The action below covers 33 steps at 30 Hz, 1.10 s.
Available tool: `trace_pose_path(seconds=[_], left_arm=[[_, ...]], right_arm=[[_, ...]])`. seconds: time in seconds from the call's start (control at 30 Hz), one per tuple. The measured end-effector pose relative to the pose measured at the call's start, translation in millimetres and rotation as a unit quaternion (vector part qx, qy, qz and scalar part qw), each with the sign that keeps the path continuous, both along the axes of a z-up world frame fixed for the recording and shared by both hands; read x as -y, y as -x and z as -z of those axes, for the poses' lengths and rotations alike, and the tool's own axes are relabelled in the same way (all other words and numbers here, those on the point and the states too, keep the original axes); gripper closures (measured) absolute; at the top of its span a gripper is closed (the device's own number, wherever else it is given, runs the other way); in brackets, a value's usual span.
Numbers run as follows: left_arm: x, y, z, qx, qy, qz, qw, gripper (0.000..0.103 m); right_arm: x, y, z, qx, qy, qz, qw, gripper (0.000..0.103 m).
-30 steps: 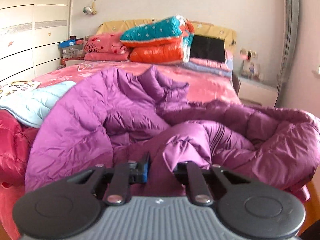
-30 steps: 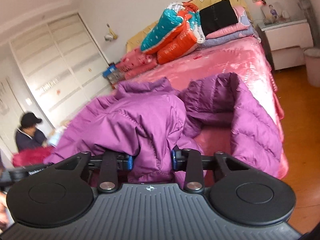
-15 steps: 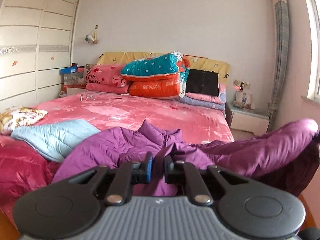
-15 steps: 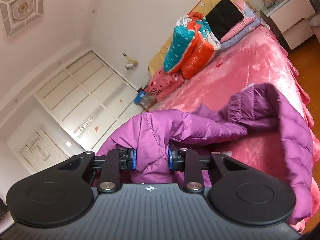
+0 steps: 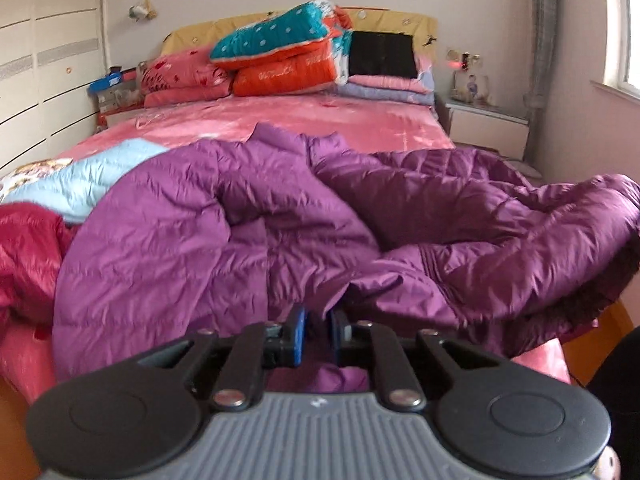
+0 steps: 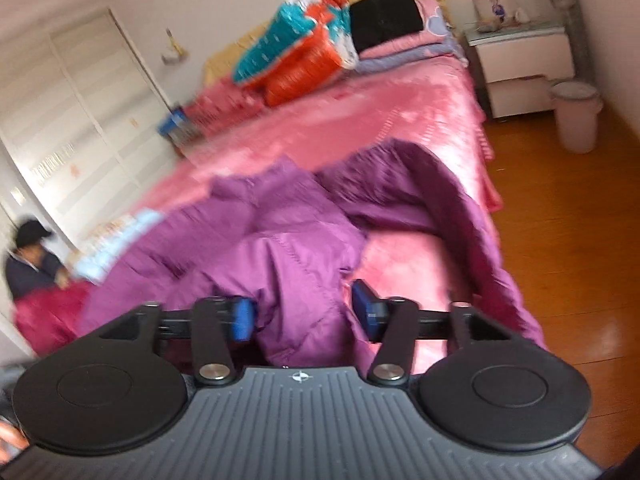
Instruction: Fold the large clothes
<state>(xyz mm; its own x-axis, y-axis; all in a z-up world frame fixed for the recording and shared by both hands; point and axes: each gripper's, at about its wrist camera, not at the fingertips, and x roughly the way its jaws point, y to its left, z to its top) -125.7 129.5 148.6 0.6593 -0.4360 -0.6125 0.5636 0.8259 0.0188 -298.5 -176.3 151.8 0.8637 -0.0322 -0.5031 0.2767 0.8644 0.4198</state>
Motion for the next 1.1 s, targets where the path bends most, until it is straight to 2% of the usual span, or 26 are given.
trace_pose_path(seconds=[0.07, 0.2, 0.33, 0.4, 0.47, 0.53, 0.57, 0.67, 0.77, 0.83, 0.9, 0.93, 0.97, 1.07, 1.1], left_arm=[[-2.1, -2.3, 3.0, -0.002, 0.003, -0.015, 0.9999, 0.091], [-11.6, -1.0, -3.5, 0.02, 0.024, -0.053, 0.9981, 0.091], [-34.4, -5.2, -21.9, 0.043, 0.07, -0.112, 0.9903, 0.091], [-52.7, -7.2, -33.8, 0.069, 0.09, -0.162, 0.9803, 0.097], [-78.3, -8.8, -45.3, 0.095, 0.112, -0.222, 0.9639, 0.097], [-100.4, -10.7, -49.8, 0.093, 0.13, -0.264, 0.9512, 0.097], [-110.5, -12.3, -49.3, 0.08, 0.135, -0.273, 0.9492, 0.097], [-118.3, -4.8, -44.2, 0.063, 0.119, -0.267, 0.9542, 0.097], [-107.9, 8.1, -35.1, 0.047, 0.092, -0.228, 0.9682, 0.096], [-93.5, 15.5, -29.1, 0.039, 0.071, -0.183, 0.9799, 0.092], [-80.5, 23.5, -23.5, 0.037, 0.048, -0.134, 0.9891, 0.083], [-73.4, 28.2, -20.5, 0.034, 0.035, -0.11, 0.9928, 0.072], [-67.7, 32.1, -17.9, 0.031, 0.025, -0.09, 0.9951, 0.065], [-54.7, 40.2, -5.6, 0.011, -0.002, -0.028, 0.9995, 0.055], [-51.4, 43.2, 0.1, 0.005, -0.014, -0.014, 0.9998, 0.053]], right_arm=[[-7.3, -0.5, 9.0, -0.019, 0.023, -0.002, 1.0, 0.003], [-16.7, -7.7, 25.9, -0.059, 0.051, -0.009, 0.997, 0.001], [-17.6, -18.3, 45.5, -0.093, 0.037, -0.033, 0.994, 0.0], [-25.1, -23.7, 53.4, -0.11, 0.035, -0.053, 0.992, 0.0], [-37.3, -32.8, 62.1, -0.125, 0.044, -0.077, 0.988, 0.0], [-51.4, -40.0, 69.4, -0.145, 0.077, -0.093, 0.982, 0.0], [-55.1, -43.2, 74.0, -0.154, 0.098, -0.098, 0.978, 0.0], [-64.2, -62.0, 92.0, -0.187, 0.156, -0.102, 0.965, 0.0], [-64.9, -71.5, 108.4, -0.208, 0.175, -0.085, 0.959, 0.0], [-56.4, -73.7, 110.3, -0.209, 0.164, -0.072, 0.961, 0.0], [-43.8, -76.2, 107.7, -0.194, 0.138, -0.059, 0.969, 0.001], [-37.3, -74.3, 105.7, -0.181, 0.125, -0.053, 0.974, 0.01], [-30.7, -72.2, 103.4, -0.17, 0.114, -0.049, 0.978, 0.026], [-13.7, -62.4, 93.4, -0.147, 0.072, -0.035, 0.986, 0.054], [-7.1, -59.5, 91.3, -0.135, 0.052, -0.032, 0.989, 0.057]])
